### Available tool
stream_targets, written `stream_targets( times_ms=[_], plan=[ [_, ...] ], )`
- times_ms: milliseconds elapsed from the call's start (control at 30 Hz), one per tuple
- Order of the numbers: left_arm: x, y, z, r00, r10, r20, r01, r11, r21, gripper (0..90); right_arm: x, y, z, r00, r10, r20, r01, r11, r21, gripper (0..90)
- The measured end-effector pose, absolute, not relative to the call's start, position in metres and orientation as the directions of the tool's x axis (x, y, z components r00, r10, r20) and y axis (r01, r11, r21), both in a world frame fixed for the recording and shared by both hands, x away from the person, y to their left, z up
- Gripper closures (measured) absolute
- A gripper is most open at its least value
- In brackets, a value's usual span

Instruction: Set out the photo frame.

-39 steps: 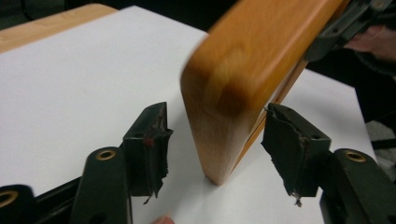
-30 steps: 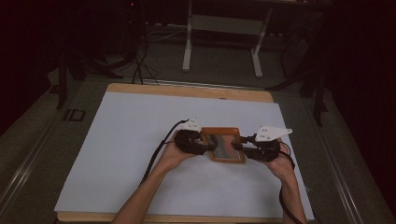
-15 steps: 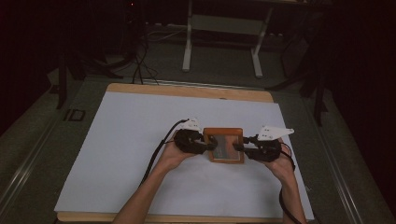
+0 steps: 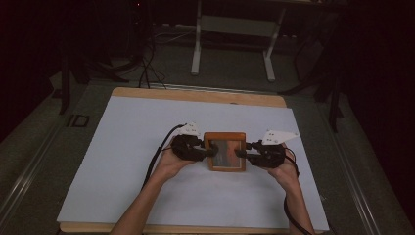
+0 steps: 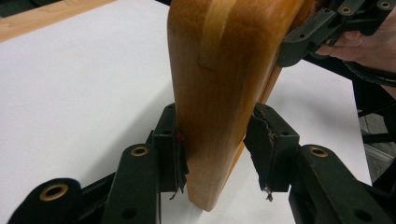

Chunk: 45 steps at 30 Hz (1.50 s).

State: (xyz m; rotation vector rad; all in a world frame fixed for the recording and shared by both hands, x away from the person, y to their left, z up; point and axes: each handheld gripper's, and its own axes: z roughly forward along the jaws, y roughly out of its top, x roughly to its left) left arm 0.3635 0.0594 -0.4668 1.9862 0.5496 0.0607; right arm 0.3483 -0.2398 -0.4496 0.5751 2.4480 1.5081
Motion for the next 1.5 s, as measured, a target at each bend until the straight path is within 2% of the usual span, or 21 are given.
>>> stream_targets(
  times_ms=[1500],
  plan=[
    [0.347,0.103,-0.44,0.862,0.468,-0.195,0.401,-0.394,0.827,59.1,0.349,-0.198,-0.449,-0.914,0.387,0.125,0.26,0.32,0.911,63.7]
  ],
)
